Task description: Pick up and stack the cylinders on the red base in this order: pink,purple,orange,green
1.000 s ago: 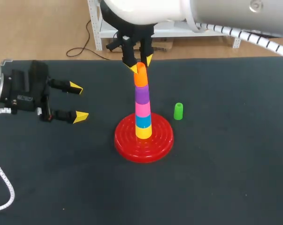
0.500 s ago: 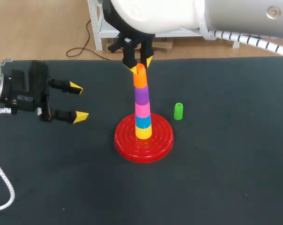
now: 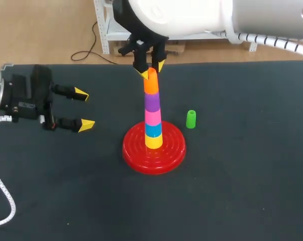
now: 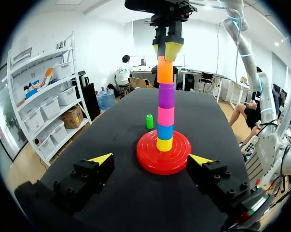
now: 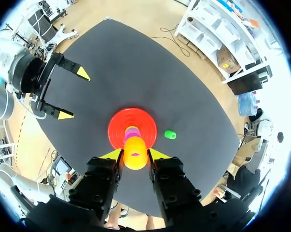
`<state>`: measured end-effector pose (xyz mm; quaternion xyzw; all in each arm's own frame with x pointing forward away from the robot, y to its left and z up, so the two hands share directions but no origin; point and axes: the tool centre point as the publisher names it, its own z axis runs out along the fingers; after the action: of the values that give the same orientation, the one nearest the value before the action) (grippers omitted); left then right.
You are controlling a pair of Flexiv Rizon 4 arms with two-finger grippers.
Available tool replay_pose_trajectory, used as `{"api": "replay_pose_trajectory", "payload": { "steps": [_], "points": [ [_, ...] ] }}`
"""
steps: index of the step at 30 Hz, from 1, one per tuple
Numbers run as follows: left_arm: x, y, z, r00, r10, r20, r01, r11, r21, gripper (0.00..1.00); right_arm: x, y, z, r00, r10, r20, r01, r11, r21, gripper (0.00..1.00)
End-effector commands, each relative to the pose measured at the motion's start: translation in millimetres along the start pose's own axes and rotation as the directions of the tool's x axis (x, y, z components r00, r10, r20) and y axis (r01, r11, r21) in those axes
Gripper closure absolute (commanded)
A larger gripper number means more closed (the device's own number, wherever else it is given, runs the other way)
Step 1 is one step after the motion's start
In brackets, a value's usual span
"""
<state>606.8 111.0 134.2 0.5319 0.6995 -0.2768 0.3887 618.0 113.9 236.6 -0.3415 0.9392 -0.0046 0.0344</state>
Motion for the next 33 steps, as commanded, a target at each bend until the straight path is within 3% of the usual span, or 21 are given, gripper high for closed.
{"api": "replay_pose_trajectory", "payload": {
  "steps": [1,13,24,28,29,30,31,32,33],
  "points": [
    [1.7,-0.3,0,1.000,0.003,0.006,-0.003,1.000,-0.003,0.00,3,0,3,1.000,0.001,0.007,-0.001,1.000,0.004,1.00],
    [1.7,-0.3,0,1.000,0.003,0.006,-0.003,1.000,-0.003,0.00,1,1,11,1.000,0.007,-0.005,-0.007,1.000,0.009,1.00],
    [1.7,-0.3,0,1.000,0.003,0.006,-0.003,1.000,-0.003,0.00,-10,0,29,0.996,0.028,-0.086,-0.028,1.000,0.003,1.00],
    [1.7,-0.3,0,1.000,0.003,0.006,-0.003,1.000,-0.003,0.00,-6,1,28,0.997,0.018,-0.070,-0.017,1.000,0.007,1.00],
    [1.7,-0.3,0,1.000,0.003,0.006,-0.003,1.000,-0.003,0.00,-5,1,25,0.998,0.016,-0.063,-0.016,1.000,0.007,0.89],
    [1.7,-0.3,0,1.000,0.003,0.006,-0.003,1.000,-0.003,0.00,-4,1,22,0.999,0.014,-0.052,-0.014,1.000,0.006,0.63],
    [1.7,-0.3,0,1.000,0.003,0.006,-0.003,1.000,-0.003,0.00,-3,0,17,0.999,0.014,-0.036,-0.014,1.000,0.005,0.15],
    [1.7,-0.3,0,1.000,0.003,0.006,-0.003,1.000,-0.003,0.00,-2,-1,13,1.000,0.013,-0.024,-0.013,1.000,-0.002,0.00],
    [1.7,-0.3,0,1.000,0.003,0.006,-0.003,1.000,-0.003,0.00,-1,-3,8,1.000,0.011,-0.012,-0.011,1.000,-0.006,0.00]
  ]
}}
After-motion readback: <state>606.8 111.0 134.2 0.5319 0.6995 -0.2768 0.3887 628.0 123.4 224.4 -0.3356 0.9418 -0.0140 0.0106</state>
